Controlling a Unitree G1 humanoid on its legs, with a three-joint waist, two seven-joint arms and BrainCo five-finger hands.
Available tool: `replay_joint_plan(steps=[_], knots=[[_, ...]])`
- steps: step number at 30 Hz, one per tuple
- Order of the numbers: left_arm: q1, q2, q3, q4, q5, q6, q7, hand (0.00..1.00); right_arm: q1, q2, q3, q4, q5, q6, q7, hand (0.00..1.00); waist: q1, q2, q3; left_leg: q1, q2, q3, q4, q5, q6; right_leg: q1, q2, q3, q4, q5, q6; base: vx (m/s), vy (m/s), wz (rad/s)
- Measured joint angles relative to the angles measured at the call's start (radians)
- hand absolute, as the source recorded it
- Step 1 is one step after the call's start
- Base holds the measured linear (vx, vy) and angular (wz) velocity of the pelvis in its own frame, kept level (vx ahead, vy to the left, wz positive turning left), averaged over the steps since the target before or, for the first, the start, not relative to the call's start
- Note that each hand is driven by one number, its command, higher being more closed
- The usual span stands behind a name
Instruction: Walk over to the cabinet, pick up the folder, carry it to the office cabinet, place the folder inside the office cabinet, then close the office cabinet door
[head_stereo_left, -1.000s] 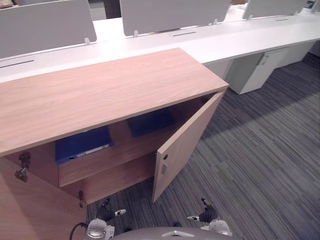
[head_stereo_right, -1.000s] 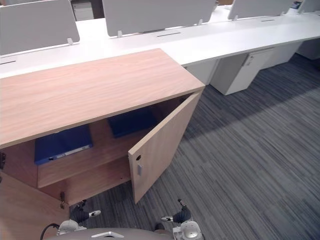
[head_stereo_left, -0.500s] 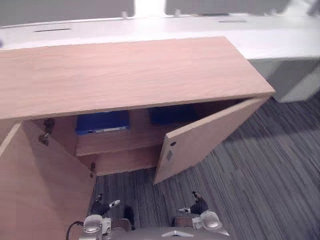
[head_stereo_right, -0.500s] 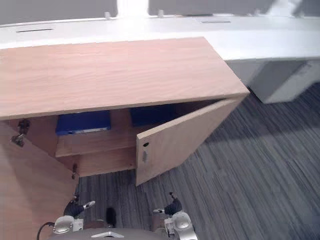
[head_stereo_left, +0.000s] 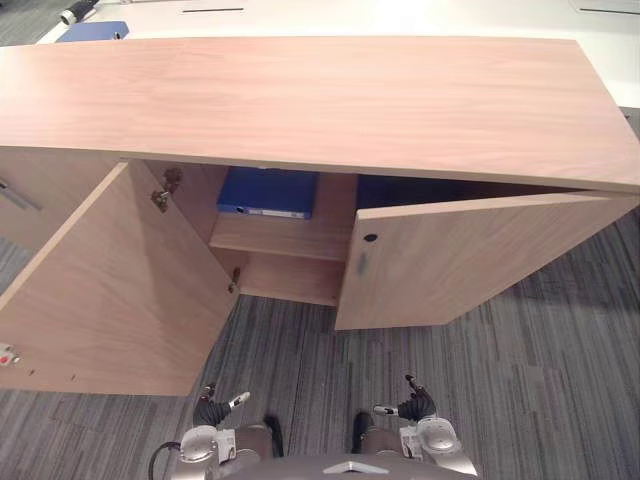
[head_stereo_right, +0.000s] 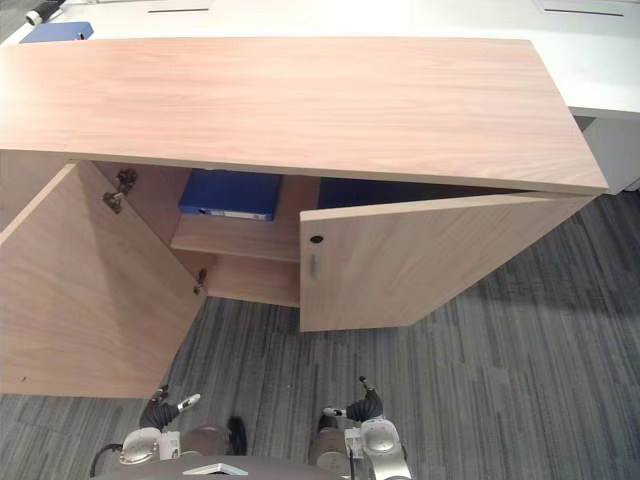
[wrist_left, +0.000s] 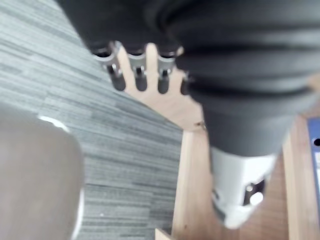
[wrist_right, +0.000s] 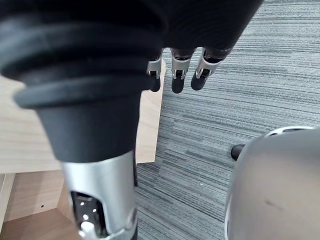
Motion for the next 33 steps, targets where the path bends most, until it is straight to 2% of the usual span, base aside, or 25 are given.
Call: replay_joint_plan(steps=[1,2,3,5,6,10,15,19,25,29,32,33], knots=[[-0.001,-0.002,-0.001,0.002,0.0,0.001,0.0,0.0,-0.006,0.003,-0.004,0.01,0.001,0.0,0.0,0.0,-0.001,0.006,-0.007,0.033,-0.008,0.001,-0.086,-0.004,0.03,-0.004,0.012,0.003,-0.012,0.016,0.015,-0.17,0.17,0.09],[-0.002,0.001,-0.002,0.001,0.001,0.001,-0.001,0.0,-0.007,0.016,-0.004,0.019,0.002,0.001,0.0,0.0,-0.001,-0.007,-0.013,0.034,-0.018,0.003,-0.112,0.015,0.028,-0.001,0.007,0.006,-0.031,0.035,0.014,-0.12,0.141,0.06],[0.003,0.028,-0.003,0.004,0.001,0.002,0.001,0.0,0.004,0.047,-0.004,0.025,0.007,0.001,0.003,0.0,0.0,-0.029,-0.029,0.048,-0.042,0.001,-0.178,0.061,0.042,0.019,-0.001,0.002,-0.107,0.083,0.019,-0.08,0.088,0.08],[0.004,0.046,-0.014,0.009,0.002,0.006,0.001,0.0,0.005,0.059,-0.007,0.039,0.008,0.001,0.002,0.0,-0.003,-0.049,-0.041,0.061,-0.064,-0.014,-0.226,0.096,0.055,0.046,-0.008,-0.005,-0.169,0.124,0.019,-0.08,0.083,0.18],[0.003,0.047,-0.021,0.012,0.008,0.007,0.001,0.0,0.003,0.06,-0.022,0.061,0.008,0.002,0.002,0.0,-0.003,-0.051,-0.042,0.071,-0.074,-0.023,-0.238,0.107,0.061,0.064,-0.015,-0.012,-0.19,0.138,0.022,-0.08,0.073,0.22],[0.004,0.047,-0.023,0.043,0.019,0.007,0.001,0.0,0.001,0.057,-0.035,0.073,0.017,0.004,0.001,0.0,-0.001,-0.051,-0.051,0.106,-0.095,-0.053,-0.295,0.15,0.069,0.1,-0.024,-0.028,-0.208,0.141,0.018,-0.09,0.034,0.23],[0.007,0.045,-0.017,0.053,0.018,0.011,0.011,0.0,-0.014,0.057,-0.044,0.112,0.019,0.004,0.0,0.0,0.0,-0.047,-0.058,0.139,-0.091,-0.094,-0.381,0.214,0.067,0.111,-0.017,-0.062,-0.212,0.142,0.016,-0.06,-0.035,0.2],[0.009,0.041,0.022,0.053,0.017,0.011,0.021,0.0,-0.017,0.061,-0.068,0.133,0.019,0.003,-0.002,0.0,0.005,-0.056,-0.062,0.152,-0.091,-0.106,-0.387,0.215,0.067,0.145,-0.015,-0.075,-0.228,0.141,0.026,-0.07,-0.027,0.11],[0.039,0.046,0.117,0.001,0.017,0.011,0.082,0.0,-0.014,0.076,-0.082,0.14,0.019,0.003,-0.026,0.0,0.015,-0.08,-0.07,0.15,-0.099,-0.143,-0.388,0.215,0.068,0.17,-0.017,-0.079,-0.243,0.132,0.037,-0.01,0.001,0.18],[0.077,0.045,0.11,-0.225,-0.004,0.008,0.101,0.0,-0.006,0.078,-0.078,0.138,0.018,0.003,-0.036,0.0,0.041,-0.084,-0.07,0.143,-0.105,-0.149,-0.389,0.212,0.071,0.173,-0.021,-0.083,-0.245,0.128,0.04,0.03,0.015,0.13],[0.072,0.046,0.095,-0.358,-0.023,-0.011,0.114,0.0,-0.005,0.078,-0.068,0.123,0.018,0.003,-0.037,0.0,0.04,-0.085,-0.07,0.132,-0.109,-0.168,-0.389,0.211,0.072,0.173,-0.026,-0.101,-0.245,0.127,0.038,0.03,0.006,0.16],[0.053,0.062,0.128,-0.397,-0.023,-0.011,0.108,0.0,0.0,0.077,-0.068,0.117,0.018,0.003,-0.036,0.0,0.045,-0.086,-0.07,0.13,-0.109,-0.169,-0.388,0.207,0.073,0.174,-0.027,-0.106,-0.245,0.124,0.04,0.04,0.006,0.14]])
